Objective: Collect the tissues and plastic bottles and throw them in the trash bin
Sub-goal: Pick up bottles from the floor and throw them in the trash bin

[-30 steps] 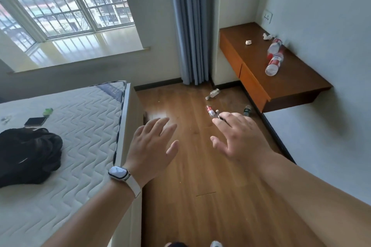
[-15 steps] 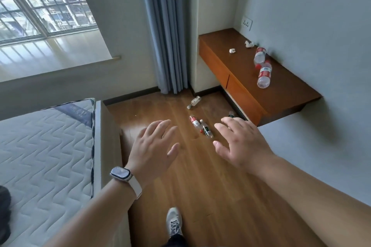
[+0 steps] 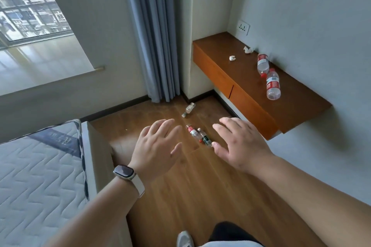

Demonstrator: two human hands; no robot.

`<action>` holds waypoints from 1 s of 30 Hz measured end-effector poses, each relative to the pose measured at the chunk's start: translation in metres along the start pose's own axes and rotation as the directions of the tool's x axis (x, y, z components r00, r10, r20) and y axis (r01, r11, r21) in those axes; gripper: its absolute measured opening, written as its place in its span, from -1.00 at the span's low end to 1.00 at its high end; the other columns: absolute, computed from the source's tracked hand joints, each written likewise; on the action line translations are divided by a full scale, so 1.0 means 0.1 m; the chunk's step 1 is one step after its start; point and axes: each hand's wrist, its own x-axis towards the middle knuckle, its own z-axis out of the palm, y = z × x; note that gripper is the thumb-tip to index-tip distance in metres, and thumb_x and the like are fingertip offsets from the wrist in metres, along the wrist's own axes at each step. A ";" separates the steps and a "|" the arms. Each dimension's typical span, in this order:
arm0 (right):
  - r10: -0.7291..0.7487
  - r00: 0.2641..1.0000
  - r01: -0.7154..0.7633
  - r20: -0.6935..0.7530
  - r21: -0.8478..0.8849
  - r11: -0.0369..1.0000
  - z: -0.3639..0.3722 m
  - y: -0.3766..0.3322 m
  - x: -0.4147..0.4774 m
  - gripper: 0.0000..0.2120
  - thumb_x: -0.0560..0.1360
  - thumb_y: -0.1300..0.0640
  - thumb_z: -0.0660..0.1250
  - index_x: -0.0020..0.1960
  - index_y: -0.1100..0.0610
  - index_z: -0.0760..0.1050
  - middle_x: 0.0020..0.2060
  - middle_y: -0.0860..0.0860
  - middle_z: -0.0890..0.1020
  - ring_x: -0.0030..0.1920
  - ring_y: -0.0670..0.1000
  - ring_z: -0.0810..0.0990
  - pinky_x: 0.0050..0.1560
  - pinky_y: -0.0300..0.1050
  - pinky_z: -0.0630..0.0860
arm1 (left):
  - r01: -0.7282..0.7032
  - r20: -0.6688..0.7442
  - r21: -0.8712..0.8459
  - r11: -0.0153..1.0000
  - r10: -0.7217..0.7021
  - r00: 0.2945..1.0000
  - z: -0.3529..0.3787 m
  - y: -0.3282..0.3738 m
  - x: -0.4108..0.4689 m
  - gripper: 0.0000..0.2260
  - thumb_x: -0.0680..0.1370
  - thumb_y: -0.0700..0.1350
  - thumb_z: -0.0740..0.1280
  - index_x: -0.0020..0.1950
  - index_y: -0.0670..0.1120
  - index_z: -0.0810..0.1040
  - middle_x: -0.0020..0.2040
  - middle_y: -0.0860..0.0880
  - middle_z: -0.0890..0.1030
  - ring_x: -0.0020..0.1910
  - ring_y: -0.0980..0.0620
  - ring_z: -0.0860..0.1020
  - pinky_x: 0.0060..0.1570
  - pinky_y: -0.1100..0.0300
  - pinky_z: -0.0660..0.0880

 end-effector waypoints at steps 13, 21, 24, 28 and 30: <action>0.048 0.999 -0.048 -0.002 0.105 0.993 0.52 0.49 1.27 -0.51 0.54 -0.17 0.10 0.29 0.11 0.50 0.22 0.09 0.55 0.23 0.13 0.48 0.21 0.08 0.45 | -0.057 0.080 -0.048 0.997 0.061 0.995 0.57 -0.62 1.25 -0.62 0.55 0.09 0.26 0.33 -0.01 0.50 0.34 -0.02 0.50 0.34 -0.09 0.44 0.21 -0.09 0.44; 0.098 0.993 -0.108 0.065 0.163 0.981 0.84 1.14 2.23 -0.52 0.55 -0.17 0.11 0.28 0.10 0.50 0.22 0.08 0.54 0.23 0.11 0.48 0.19 0.07 0.45 | -0.136 0.134 -0.057 0.989 0.143 0.981 1.08 -0.99 2.41 -0.64 0.52 0.07 0.30 0.28 -0.03 0.53 0.31 -0.03 0.54 0.32 -0.12 0.47 0.24 -0.07 0.40; 0.120 0.990 -0.131 0.079 0.163 0.978 1.00 1.41 2.54 -0.53 0.54 -0.16 0.11 0.27 0.11 0.50 0.20 0.08 0.54 0.21 0.12 0.48 0.16 0.09 0.46 | -0.147 0.126 -0.071 0.987 0.155 0.980 1.32 -1.09 2.81 -0.66 0.52 0.05 0.30 0.26 -0.03 0.54 0.30 -0.04 0.55 0.30 -0.14 0.48 0.24 -0.08 0.39; 0.163 0.978 -0.184 0.128 0.174 0.967 1.28 1.67 2.88 -0.52 0.52 -0.15 0.13 0.25 0.13 0.50 0.19 0.08 0.54 0.20 0.16 0.48 0.15 0.12 0.45 | -0.132 0.164 -0.103 0.986 0.148 0.975 1.65 -1.21 3.23 -0.66 0.52 0.04 0.29 0.26 -0.04 0.54 0.29 -0.04 0.54 0.31 -0.14 0.47 0.28 -0.09 0.37; 0.195 0.967 -0.224 0.167 0.172 0.959 1.46 1.74 3.00 -0.55 0.51 -0.14 0.15 0.25 0.12 0.50 0.20 0.07 0.53 0.19 0.15 0.48 0.15 0.12 0.44 | -0.135 0.175 -0.130 0.982 0.156 0.972 1.86 -1.29 3.38 -0.68 0.52 0.01 0.31 0.24 -0.06 0.55 0.29 -0.05 0.54 0.31 -0.14 0.47 0.29 -0.10 0.37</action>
